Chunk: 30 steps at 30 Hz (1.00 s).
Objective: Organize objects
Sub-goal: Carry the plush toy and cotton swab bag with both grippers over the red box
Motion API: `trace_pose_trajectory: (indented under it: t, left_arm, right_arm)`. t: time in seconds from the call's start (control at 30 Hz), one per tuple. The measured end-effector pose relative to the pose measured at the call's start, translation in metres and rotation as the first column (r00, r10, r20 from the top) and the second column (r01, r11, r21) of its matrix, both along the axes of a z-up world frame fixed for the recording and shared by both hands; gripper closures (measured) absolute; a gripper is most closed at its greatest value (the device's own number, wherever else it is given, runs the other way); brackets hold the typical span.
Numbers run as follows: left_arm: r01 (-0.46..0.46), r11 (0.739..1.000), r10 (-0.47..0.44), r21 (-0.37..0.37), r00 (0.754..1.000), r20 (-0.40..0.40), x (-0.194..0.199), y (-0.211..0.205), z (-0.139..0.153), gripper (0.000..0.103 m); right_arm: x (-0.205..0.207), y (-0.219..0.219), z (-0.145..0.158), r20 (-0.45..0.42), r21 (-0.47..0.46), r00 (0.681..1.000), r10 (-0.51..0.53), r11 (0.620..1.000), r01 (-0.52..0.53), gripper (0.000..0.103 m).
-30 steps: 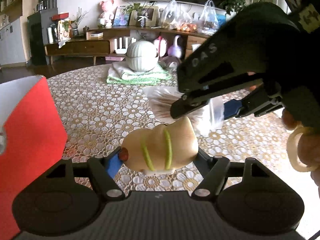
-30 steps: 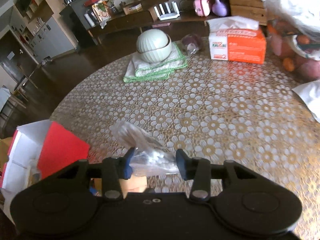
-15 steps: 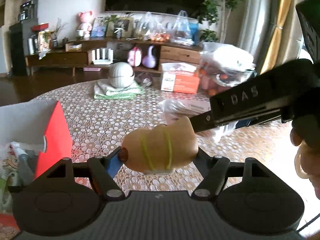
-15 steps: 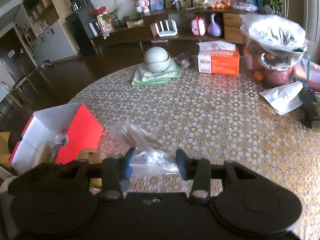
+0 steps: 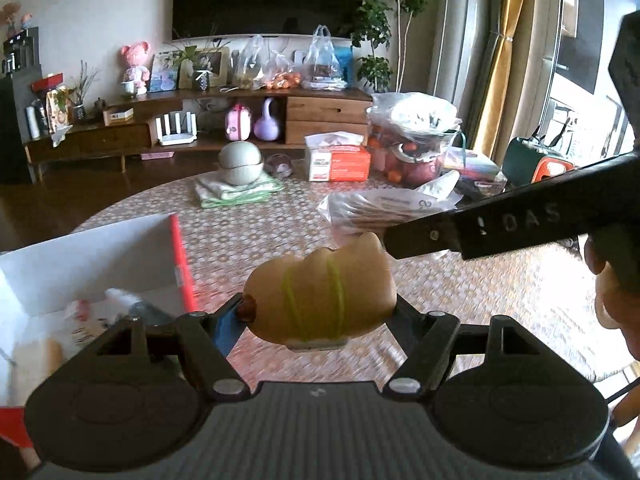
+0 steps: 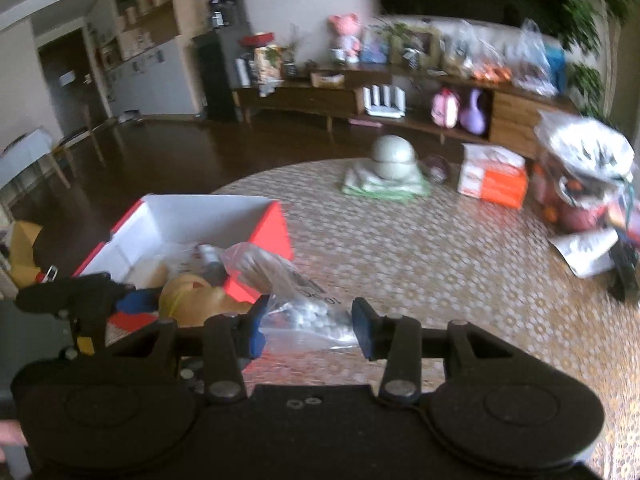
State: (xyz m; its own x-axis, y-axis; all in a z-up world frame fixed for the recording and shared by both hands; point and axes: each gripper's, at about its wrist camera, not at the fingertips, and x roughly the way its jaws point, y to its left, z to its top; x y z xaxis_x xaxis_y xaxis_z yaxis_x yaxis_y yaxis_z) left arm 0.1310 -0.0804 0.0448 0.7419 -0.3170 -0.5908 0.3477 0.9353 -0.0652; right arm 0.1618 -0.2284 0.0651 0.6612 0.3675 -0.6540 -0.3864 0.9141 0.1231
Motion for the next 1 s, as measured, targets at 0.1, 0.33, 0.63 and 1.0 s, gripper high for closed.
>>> trace_pose_trajectory:
  t: [0.1,0.33,0.63,1.0]
  left_arm:
    - [-0.013,1.0,0.013,0.011,1.0,-0.002,-0.01,0.022,0.006,0.029]
    - [-0.054,0.996,0.054,0.064,0.999,-0.002,-0.022,0.077,0.017,0.029]
    - [-0.106,0.982,0.111,0.155,0.994,-0.025,-0.006,0.136,0.013,0.029]
    - [-0.176,0.967,0.203,0.184,0.97,-0.135,0.042,0.195,-0.017,0.029]
  right_arm:
    - [-0.007,0.026,0.001,0.039,-0.033,0.999,0.031,0.999,-0.03,0.06]
    - [-0.01,0.081,-0.006,0.093,-0.083,0.991,0.101,0.992,-0.094,0.06]
    - [0.004,0.135,-0.024,0.126,-0.18,0.98,0.155,0.975,-0.131,0.06]
    - [0.03,0.183,-0.05,0.117,-0.289,0.964,0.238,0.937,-0.196,0.06]
